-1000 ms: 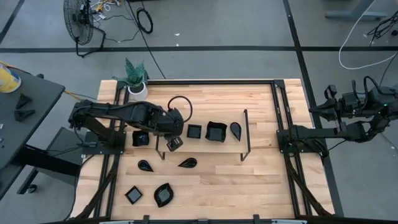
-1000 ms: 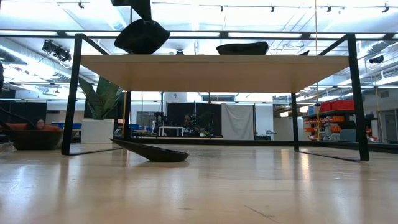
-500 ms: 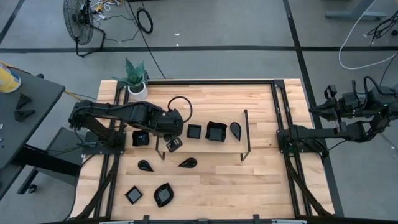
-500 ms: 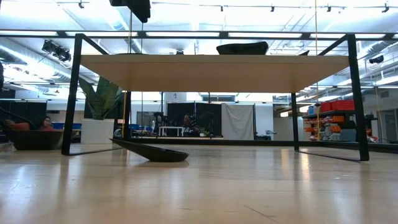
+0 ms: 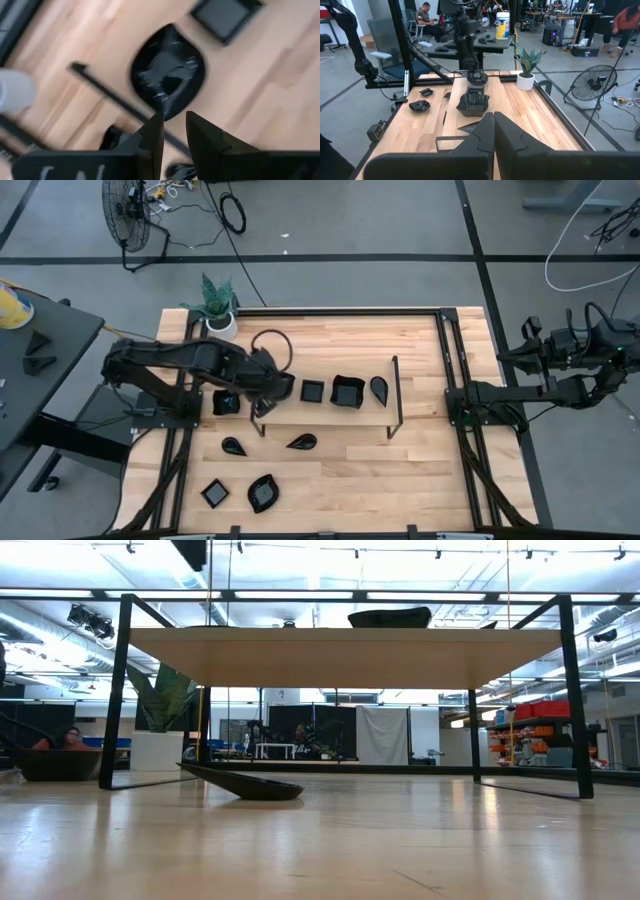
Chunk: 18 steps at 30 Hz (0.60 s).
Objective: Pick & Place Mini shaped plates
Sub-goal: Stack the distorted square plate on top of the distorted square plate on the shelf
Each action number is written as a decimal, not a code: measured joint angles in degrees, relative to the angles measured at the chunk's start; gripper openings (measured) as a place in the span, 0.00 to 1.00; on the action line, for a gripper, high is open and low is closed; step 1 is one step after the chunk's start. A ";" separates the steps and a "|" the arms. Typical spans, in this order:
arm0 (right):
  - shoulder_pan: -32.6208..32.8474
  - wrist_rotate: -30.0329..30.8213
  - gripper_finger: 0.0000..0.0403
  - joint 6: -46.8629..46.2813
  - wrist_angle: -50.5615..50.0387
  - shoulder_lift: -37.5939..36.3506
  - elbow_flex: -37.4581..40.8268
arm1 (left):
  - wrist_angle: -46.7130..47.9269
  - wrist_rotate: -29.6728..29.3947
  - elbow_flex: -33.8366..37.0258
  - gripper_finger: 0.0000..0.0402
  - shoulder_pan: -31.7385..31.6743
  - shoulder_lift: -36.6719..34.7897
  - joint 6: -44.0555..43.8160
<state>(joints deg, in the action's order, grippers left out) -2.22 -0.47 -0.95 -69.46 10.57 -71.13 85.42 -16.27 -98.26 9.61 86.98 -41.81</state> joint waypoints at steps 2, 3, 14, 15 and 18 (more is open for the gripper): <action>0.01 0.00 0.02 0.01 -0.01 0.03 0.01 | 2.61 -1.70 0.00 0.22 0.00 -0.92 -1.68; 0.00 0.02 0.02 0.00 0.01 0.02 -0.01 | 3.52 -2.49 0.00 0.22 0.00 -1.17 -2.62; 0.02 0.00 0.02 0.02 -0.02 0.02 0.02 | 4.58 -8.38 0.37 0.22 -0.17 -4.23 -5.71; 0.00 0.00 0.02 0.00 -0.02 0.02 0.02 | 4.62 -8.65 0.35 0.22 -0.19 -4.49 -5.86; 0.00 0.00 0.02 0.01 -0.01 0.02 0.01 | 4.49 -9.03 0.61 0.25 -0.44 -4.57 -7.17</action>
<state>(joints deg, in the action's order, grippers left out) -2.22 -0.47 -0.94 -69.46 10.59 -71.12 89.90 -25.30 -97.65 9.17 82.42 -48.98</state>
